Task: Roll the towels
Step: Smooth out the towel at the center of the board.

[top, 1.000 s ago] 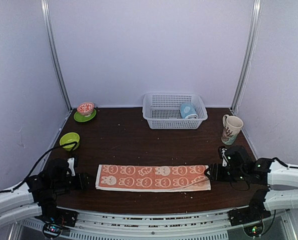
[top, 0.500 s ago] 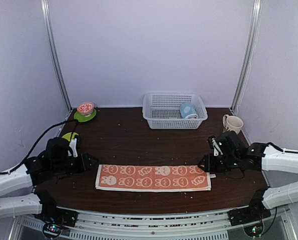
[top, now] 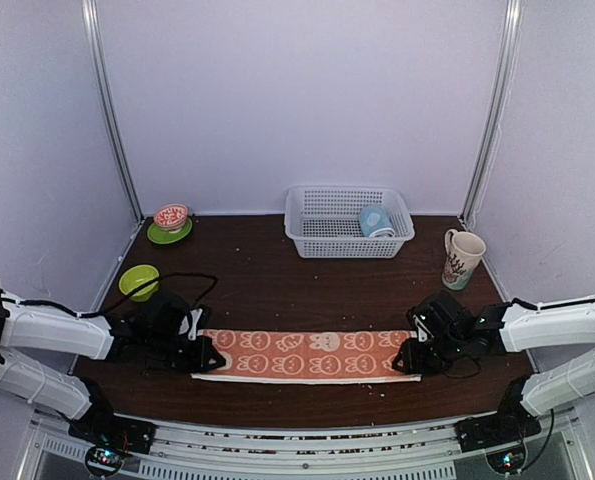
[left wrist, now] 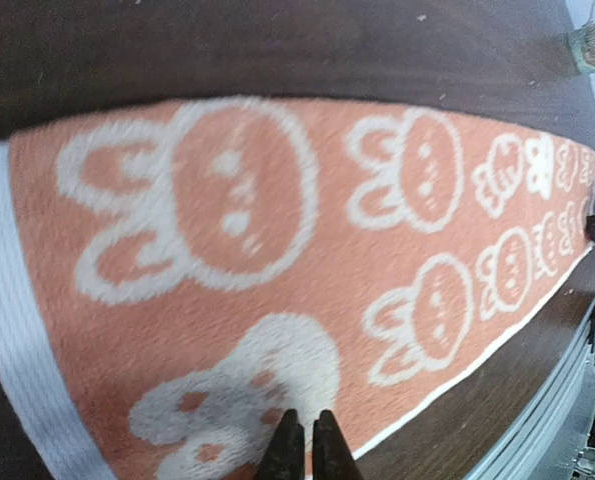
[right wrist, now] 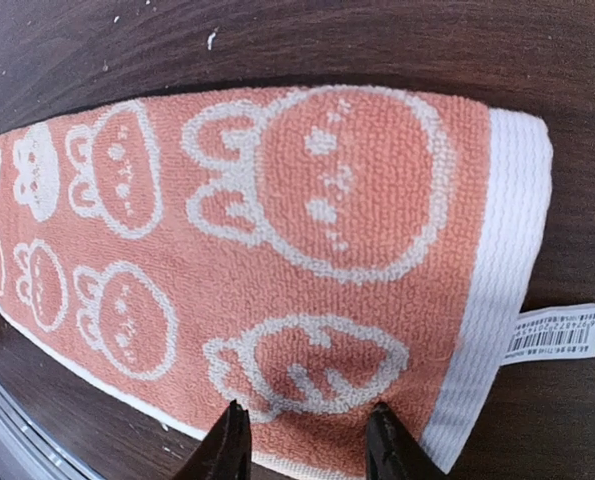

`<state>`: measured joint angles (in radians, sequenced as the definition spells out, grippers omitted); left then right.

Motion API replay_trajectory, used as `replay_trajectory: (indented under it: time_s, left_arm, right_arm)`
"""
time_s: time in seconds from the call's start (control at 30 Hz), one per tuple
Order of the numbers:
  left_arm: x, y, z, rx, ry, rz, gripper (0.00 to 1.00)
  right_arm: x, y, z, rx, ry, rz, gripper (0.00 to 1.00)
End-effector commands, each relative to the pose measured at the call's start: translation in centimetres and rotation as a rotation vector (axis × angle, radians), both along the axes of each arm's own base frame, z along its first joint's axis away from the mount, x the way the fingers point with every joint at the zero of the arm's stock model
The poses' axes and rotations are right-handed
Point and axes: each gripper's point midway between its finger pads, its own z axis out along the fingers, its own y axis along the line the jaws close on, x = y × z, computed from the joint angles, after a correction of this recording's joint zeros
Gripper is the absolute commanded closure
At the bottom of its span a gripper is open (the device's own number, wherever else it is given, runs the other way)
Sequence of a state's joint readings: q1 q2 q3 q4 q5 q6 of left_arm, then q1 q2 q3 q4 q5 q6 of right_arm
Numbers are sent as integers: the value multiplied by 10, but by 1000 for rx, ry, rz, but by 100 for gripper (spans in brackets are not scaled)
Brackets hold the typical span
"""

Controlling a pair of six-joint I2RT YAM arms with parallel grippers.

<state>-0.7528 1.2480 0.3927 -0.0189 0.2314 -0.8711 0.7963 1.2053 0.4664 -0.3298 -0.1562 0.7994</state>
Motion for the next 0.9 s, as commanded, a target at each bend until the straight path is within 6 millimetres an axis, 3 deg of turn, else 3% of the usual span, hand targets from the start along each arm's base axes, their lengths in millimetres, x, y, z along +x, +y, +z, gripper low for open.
replay_trajectory:
  time_s: [0.0, 0.1, 0.23, 0.33, 0.43, 0.53, 0.63, 0.77, 0.87]
  left_arm:
    - [-10, 9, -11, 9, 16, 6, 95]
    - [-9, 10, 3, 3, -15, -4, 93]
    - [3, -4, 60, -75, -143, -49, 80]
    - [12, -17, 104, -142, -239, -87, 71]
    - [24, -31, 118, -156, -280, -119, 70]
    - [36, -46, 98, -129, -243, -138, 73]
    - [40, -55, 55, -96, -148, -139, 79]
    - [39, -54, 15, -66, -72, -116, 84]
    - [31, -49, -1, -63, -38, -110, 85]
  right_arm:
    - [-2, -10, -1, -26, 2, -38, 54]
    - [21, -14, 28, 8, -95, -103, 48]
    - [53, -16, 63, 55, -186, -159, 48]
    - [70, -10, 70, 70, -184, -162, 51]
    - [77, 0, 62, 77, -146, -150, 56]
    - [77, 6, 45, 75, -92, -144, 59]
    - [79, 4, 28, 63, -60, -158, 59]
    - [83, -3, 9, 33, -16, -185, 60]
    - [87, -11, 0, 4, -1, -198, 60]
